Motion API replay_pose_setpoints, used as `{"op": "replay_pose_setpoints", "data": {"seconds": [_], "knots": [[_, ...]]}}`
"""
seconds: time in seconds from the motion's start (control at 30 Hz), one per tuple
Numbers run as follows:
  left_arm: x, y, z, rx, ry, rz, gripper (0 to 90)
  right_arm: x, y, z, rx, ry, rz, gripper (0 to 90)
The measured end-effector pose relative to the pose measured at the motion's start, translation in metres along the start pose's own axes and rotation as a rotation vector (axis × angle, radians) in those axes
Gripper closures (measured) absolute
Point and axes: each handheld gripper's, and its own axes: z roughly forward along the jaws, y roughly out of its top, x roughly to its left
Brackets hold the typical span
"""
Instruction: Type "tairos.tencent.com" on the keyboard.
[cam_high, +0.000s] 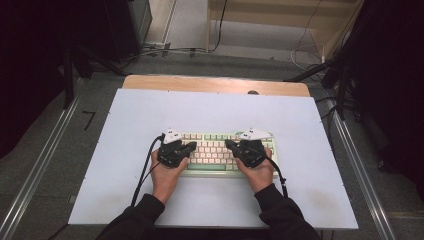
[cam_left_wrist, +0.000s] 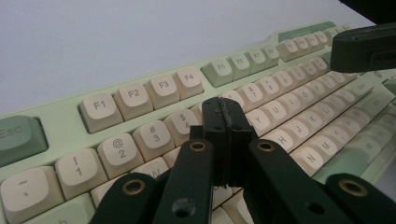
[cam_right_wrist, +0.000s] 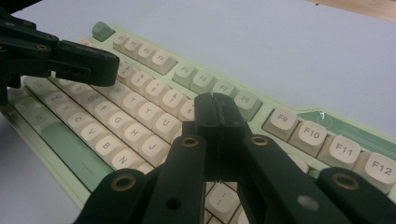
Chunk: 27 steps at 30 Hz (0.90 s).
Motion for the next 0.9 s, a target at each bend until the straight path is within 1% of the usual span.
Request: {"op": "replay_pose_setpoints", "data": {"seconds": [0.63,0.77,0.83,0.9], "knots": [[-0.0010,-0.0011,0.0053,0.019,0.010,0.010,90.0,-0.0001,0.0000,0.0001,-0.001,0.000,0.000,87.5],[-0.0016,-0.0011,0.0056,0.022,0.015,0.021,90.0,-0.0001,0.0000,0.0002,0.002,-0.001,0.002,87.6],[-0.0028,-0.0016,0.0067,0.035,0.029,0.029,90.0,-0.0001,-0.0002,0.0007,0.003,0.000,-0.003,87.5],[-0.0030,-0.0021,0.0071,0.036,0.028,0.033,90.0,0.0005,-0.0003,0.0011,0.003,0.000,-0.003,87.6]]}}
